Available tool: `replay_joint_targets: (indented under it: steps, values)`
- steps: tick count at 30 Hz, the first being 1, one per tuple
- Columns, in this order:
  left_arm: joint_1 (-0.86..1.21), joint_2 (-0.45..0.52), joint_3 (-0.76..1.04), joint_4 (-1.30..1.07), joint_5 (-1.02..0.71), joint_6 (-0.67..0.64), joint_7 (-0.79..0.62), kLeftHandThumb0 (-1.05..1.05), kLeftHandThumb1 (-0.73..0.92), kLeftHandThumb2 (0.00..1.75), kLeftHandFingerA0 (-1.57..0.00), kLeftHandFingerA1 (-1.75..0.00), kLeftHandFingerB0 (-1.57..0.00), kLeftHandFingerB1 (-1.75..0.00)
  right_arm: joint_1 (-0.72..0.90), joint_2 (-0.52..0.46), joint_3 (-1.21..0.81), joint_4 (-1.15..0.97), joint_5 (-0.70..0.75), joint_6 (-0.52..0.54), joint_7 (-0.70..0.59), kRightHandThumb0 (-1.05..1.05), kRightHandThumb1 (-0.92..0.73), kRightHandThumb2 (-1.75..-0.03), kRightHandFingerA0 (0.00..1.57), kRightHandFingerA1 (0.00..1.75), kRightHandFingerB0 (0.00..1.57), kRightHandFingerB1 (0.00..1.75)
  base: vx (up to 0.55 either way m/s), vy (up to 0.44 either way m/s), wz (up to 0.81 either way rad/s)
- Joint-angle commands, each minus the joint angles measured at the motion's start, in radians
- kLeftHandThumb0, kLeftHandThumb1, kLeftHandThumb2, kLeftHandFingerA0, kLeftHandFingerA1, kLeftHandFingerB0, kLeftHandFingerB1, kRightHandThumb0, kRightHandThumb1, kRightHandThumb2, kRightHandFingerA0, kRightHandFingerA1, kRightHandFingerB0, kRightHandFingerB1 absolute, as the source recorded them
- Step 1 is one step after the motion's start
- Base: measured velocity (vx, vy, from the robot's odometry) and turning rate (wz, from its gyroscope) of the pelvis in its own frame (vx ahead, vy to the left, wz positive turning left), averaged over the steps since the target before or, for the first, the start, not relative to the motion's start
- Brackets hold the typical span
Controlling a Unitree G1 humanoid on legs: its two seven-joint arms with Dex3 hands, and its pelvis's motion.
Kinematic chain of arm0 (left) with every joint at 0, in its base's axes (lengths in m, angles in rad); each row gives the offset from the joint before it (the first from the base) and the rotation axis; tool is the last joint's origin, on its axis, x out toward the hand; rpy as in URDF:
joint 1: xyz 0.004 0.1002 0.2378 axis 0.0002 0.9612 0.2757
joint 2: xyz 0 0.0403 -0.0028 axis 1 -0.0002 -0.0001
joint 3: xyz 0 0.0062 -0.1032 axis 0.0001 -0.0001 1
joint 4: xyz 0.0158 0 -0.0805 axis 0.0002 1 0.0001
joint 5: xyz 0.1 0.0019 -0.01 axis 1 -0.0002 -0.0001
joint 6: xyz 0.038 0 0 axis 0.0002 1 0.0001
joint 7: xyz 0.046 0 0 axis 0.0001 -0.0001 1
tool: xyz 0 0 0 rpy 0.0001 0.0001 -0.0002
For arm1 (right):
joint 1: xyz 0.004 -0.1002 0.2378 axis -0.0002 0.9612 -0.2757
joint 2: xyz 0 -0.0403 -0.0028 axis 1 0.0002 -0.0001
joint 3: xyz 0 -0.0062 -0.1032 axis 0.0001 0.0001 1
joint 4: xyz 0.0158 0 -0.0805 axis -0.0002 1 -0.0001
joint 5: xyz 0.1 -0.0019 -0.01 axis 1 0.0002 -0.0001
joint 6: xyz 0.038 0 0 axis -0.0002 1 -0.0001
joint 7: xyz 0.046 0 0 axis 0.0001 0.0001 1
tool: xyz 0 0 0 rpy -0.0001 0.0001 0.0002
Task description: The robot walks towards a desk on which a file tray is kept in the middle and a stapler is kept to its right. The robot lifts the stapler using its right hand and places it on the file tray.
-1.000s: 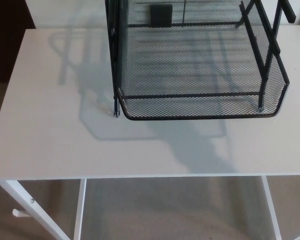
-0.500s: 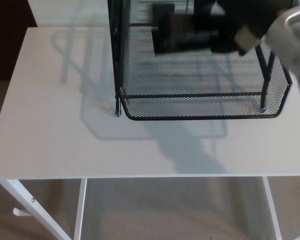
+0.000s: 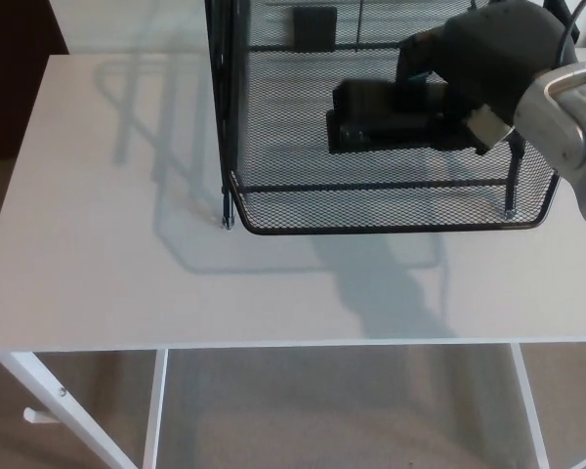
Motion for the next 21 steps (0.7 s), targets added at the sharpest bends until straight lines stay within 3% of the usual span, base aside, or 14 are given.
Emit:
replay_joint_targets:
  steps: [1,2,3,6,11,12,13,14,15,16,17,18,19,21]
  values:
    - [0.0,0.008,-0.002,0.003,0.004,-0.024,0.006,-0.81,0.6,1.01,-0.62,-1.06,-0.45,-0.96,-0.008,-0.013,-0.012,-0.029,-0.017,0.043,0.054,-0.56,-0.61,-0.6,0.14,0.46,0.07,0.3,0.0,0.0,0.0]
    - [-0.003,0.009,-0.007,0.003,0.009,-0.015,0.011,-0.81,0.5,1.17,-0.67,-0.95,-0.47,-0.84,-0.013,-0.012,-0.014,-0.034,-0.018,0.046,0.054,-0.67,-0.55,-0.74,0.02,0.34,0.01,0.26,0.0,0.0,0.0]
    - [0.001,0.009,-0.005,0.005,0.008,-0.018,0.01,-0.8,0.6,1.0,-0.61,-1.04,-0.44,-0.95,-0.023,-0.015,-0.011,-0.041,-0.022,0.043,0.067,-0.9,-0.48,-0.83,0.0,0.07,0.0,0.13,0.0,0.0,0.0]
    - [0.0,0.01,-0.009,0.012,0.012,-0.02,0.013,-0.81,0.54,1.15,-0.7,-0.99,-0.47,-0.87,-0.029,-0.021,-0.015,-0.054,-0.021,0.031,0.071,-1.0,-0.53,-0.82,0.0,0.0,0.0,0.01,0.0,0.0,0.0]
    - [0.003,0.008,-0.003,0.014,0.001,-0.031,0.009,-0.81,0.54,1.15,-0.67,-0.99,-0.47,-0.88,-0.052,-0.032,-0.035,-0.081,-0.005,0.025,0.101,-0.95,-0.55,-0.86,0.0,0.06,0.0,0.02,0.0,0.0,0.0]
    - [-0.001,0.008,-0.005,0.018,0.004,-0.027,0.013,-0.81,0.61,1.0,-0.62,-1.06,-0.42,-0.96,-0.055,-0.034,-0.044,-0.081,0.01,0.016,0.107,-0.92,-0.53,-0.86,0.0,0.1,0.0,0.04,0.0,0.0,0.0]
    - [-0.002,0.008,-0.005,0.019,0.005,-0.027,0.013,-0.81,0.61,1.0,-0.62,-1.06,-0.42,-0.96,-0.055,-0.034,-0.046,-0.082,0.011,0.015,0.109,-0.92,-0.53,-0.86,0.0,0.1,0.0,0.04,0.0,0.0,0.0]
    - [-0.003,0.008,-0.005,0.026,0.005,-0.031,0.015,-0.82,0.54,1.14,-0.69,-0.99,-0.49,-0.89,-0.057,-0.037,-0.056,-0.103,0.021,0.027,0.134,-0.92,-0.53,-0.87,0.0,0.1,0.0,0.05,0.0,0.0,0.0]
    - [-0.007,0.008,-0.003,0.031,0.004,-0.028,0.015,-0.83,0.61,0.98,-0.64,-1.06,-0.44,-0.96,-0.057,-0.044,-0.066,-0.138,0.021,0.046,0.162,-0.9,-0.52,-0.87,0.0,0.12,0.0,0.07,0.0,0.0,0.0]
    - [-0.007,0.009,-0.009,0.03,0.01,-0.024,0.019,-0.84,0.62,0.98,-0.67,-1.09,-0.45,-0.98,-0.056,-0.052,-0.084,-0.168,0.037,0.048,0.185,-0.89,-0.44,-0.76,0.0,0.0,0.0,0.0,0.0,0.0,0.0]
    - [-0.003,0.008,-0.007,0.017,0.007,-0.019,0.02,-0.81,0.62,1.0,-0.67,-1.1,-0.46,-0.98,-0.071,-0.08,-0.116,-0.247,0.065,0.098,0.294,-0.83,-0.46,-0.73,0.0,0.0,0.0,0.0,0.0,0.0,0.0]
    - [0.005,0.003,-0.001,0.014,-0.001,-0.019,0.018,-0.82,0.6,1.0,-0.65,-1.09,-0.45,-0.98,-0.069,-0.087,-0.14,-0.276,0.096,0.112,0.324,-0.87,-0.45,-0.77,0.0,0.01,0.0,0.01,0.0,0.0,0.0]
    - [0.007,0.004,-0.008,0.013,0.007,-0.018,0.02,-0.81,0.56,1.15,-0.68,-1.0,-0.5,-0.89,-0.064,-0.114,-0.179,-0.328,0.129,0.113,0.352,-0.9,-0.46,-0.78,0.0,0.0,0.0,0.01,0.0,0.0,0.0]
    - [0.009,0.005,-0.011,0.014,0.011,-0.026,0.022,-0.82,0.55,1.16,-0.67,-0.99,-0.47,-0.88,-0.075,-0.161,-0.238,-0.395,0.178,0.136,0.42,-0.99,-0.57,-0.91,0.0,0.11,0.0,0.07,0.0,0.0,0.0]
